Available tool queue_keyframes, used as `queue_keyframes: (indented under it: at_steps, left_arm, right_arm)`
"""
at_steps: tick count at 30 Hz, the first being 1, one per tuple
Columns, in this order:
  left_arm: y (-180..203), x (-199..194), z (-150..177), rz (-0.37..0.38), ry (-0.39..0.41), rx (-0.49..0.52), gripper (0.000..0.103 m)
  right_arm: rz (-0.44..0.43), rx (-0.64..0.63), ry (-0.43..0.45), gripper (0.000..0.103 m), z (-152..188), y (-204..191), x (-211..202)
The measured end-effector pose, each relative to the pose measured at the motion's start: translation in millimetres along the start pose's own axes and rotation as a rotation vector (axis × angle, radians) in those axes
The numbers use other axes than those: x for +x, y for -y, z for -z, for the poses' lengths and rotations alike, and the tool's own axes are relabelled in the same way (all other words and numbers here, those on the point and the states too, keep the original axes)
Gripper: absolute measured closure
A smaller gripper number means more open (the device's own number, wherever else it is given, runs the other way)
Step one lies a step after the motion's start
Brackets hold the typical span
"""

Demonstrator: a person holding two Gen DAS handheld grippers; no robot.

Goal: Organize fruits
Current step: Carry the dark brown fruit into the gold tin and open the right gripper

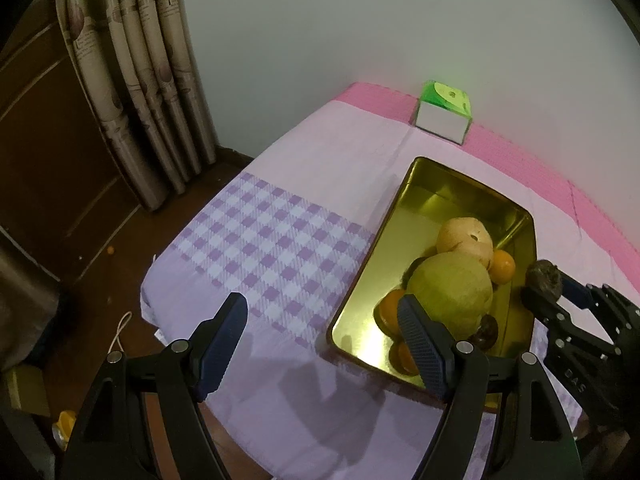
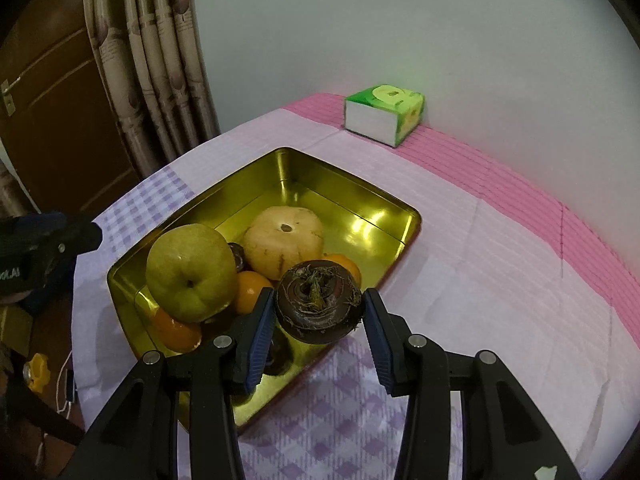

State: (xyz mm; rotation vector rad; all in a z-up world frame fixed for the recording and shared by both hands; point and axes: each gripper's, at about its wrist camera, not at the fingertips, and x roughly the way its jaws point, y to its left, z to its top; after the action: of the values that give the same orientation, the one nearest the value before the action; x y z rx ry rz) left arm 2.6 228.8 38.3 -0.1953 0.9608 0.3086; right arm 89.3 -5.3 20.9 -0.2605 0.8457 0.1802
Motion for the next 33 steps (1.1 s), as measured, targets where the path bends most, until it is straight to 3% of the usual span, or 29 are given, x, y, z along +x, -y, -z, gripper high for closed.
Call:
queue_keyframes:
  at_steps: [33]
  left_arm:
    - [10, -6, 17, -0.014, -0.007, 0.133, 0.025]
  right_arm:
    - [0.027, -0.034, -0.085, 0.062, -7, -21, 45]
